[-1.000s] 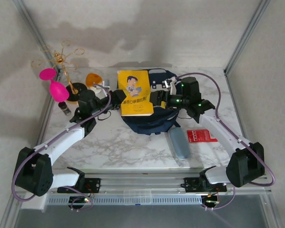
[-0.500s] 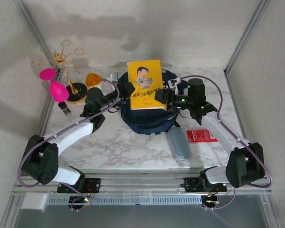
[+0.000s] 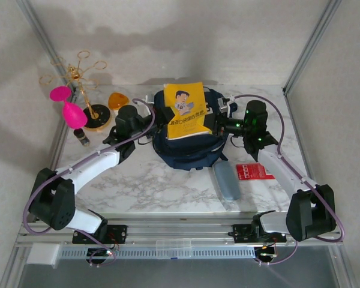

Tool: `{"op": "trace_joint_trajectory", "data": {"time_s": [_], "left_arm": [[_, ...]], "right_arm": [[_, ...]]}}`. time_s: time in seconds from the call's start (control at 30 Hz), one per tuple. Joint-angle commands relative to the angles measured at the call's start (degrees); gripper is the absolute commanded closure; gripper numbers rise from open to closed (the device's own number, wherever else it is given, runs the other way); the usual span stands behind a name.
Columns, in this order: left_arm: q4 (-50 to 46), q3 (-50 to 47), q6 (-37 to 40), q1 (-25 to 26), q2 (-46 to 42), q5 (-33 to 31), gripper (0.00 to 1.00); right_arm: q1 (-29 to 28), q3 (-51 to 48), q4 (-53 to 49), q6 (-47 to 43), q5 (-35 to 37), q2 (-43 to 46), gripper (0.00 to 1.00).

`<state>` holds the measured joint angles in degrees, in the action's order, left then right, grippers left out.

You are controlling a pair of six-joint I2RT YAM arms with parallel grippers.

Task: Pack the student bag
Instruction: Pass the book.

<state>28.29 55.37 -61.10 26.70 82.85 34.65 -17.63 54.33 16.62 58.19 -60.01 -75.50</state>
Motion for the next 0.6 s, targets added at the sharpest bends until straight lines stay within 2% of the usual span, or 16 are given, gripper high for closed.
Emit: {"op": "trace_joint_trajectory", "data": {"time_s": [0.0,0.1,0.23,0.27,0.3,0.4,0.5,0.57], "left_arm": [[-1.74,3.35,4.10,0.98,0.63,-1.02,1.00],[-2.63,3.60,5.18,1.16,0.64,-1.14,1.00],[-3.36,3.94,6.70,1.47,0.26,-0.25,0.93],[-3.84,3.95,7.41,1.43,-0.07,0.08,0.83],[-4.99,4.11,9.03,1.44,-0.47,0.31,0.67],[-15.72,5.86,18.11,1.72,-2.00,-2.81,0.41],[-27.89,8.12,28.35,3.16,-2.24,-7.67,0.32],[-34.52,9.98,34.54,5.25,-1.13,-11.76,0.29]], "right_arm": [[0.32,2.29,-5.41,-6.26,0.68,-0.45,0.89],[1.16,3.15,-9.60,-9.18,2.90,-0.35,1.00],[2.94,3.33,-12.00,-10.89,4.39,0.42,1.00],[3.65,3.39,-13.34,-11.72,5.07,0.72,1.00],[4.32,3.61,-15.06,-12.88,5.72,1.13,1.00],[7.29,4.07,-21.84,-17.23,9.16,3.04,1.00],[11.19,3.73,-28.13,-20.57,12.43,5.29,1.00],[14.22,2.54,-30.43,-21.43,13.45,6.95,1.00]]}}
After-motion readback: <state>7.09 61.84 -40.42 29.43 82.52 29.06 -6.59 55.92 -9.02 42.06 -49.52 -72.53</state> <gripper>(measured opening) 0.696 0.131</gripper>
